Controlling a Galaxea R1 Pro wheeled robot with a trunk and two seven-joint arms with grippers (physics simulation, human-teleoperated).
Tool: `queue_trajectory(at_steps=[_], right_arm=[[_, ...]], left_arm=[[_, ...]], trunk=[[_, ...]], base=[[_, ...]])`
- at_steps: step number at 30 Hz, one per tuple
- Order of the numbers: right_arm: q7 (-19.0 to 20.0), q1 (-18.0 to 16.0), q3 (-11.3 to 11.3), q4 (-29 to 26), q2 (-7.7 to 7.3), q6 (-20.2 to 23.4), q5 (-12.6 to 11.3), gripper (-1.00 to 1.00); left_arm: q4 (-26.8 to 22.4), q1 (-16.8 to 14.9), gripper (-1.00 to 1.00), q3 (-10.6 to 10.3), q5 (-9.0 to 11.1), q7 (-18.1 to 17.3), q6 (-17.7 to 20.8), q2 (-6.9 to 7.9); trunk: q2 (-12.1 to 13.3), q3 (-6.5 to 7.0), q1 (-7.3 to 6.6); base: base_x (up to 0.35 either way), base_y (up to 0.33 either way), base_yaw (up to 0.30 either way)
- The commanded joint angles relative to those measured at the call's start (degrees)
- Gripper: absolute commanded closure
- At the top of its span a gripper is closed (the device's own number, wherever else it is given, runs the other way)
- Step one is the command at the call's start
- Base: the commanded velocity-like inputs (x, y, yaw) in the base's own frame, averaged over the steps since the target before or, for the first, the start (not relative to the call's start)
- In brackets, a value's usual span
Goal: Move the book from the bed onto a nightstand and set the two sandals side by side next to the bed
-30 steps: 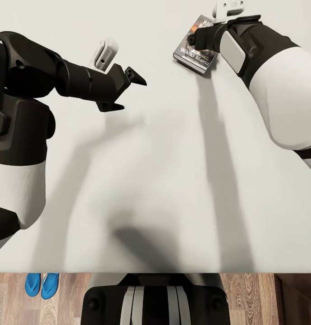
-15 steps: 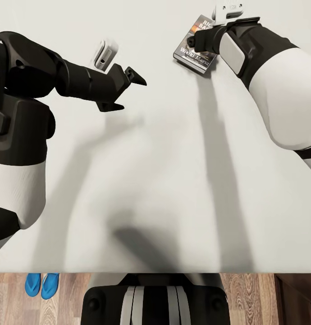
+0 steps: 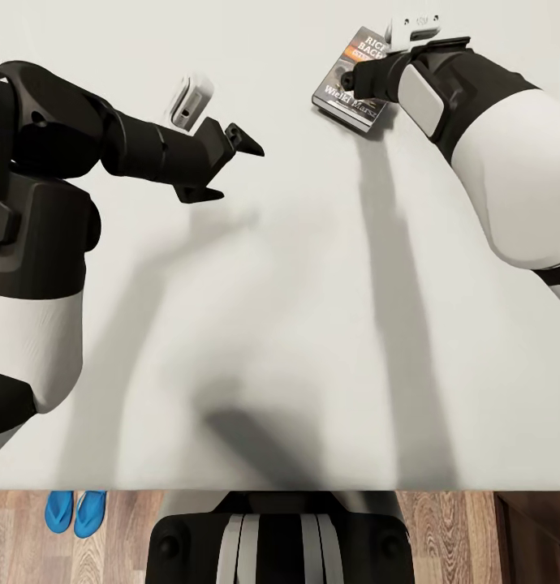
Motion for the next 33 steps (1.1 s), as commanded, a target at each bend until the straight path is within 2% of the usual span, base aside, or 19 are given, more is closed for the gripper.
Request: queue_trajectory(at_steps=[1,33], right_arm=[[0.2,0.0,-0.5,-0.1,0.01,0.3,0.6,-1.00],[-0.1,1.9,-0.5,0.3,-0.12,0.3,0.6,-1.00]], left_arm=[[0.0,0.0,-1.00,0.0,0.2,0.3,0.5,0.03],[0.0,0.9,-1.00,0.0,0.2,0.3,0.6,0.09]], trunk=[[0.0,-0.02,0.00],[0.0,-0.02,0.00]], base=[[0.000,0.000,0.000],[0.000,0.000,0.000]])
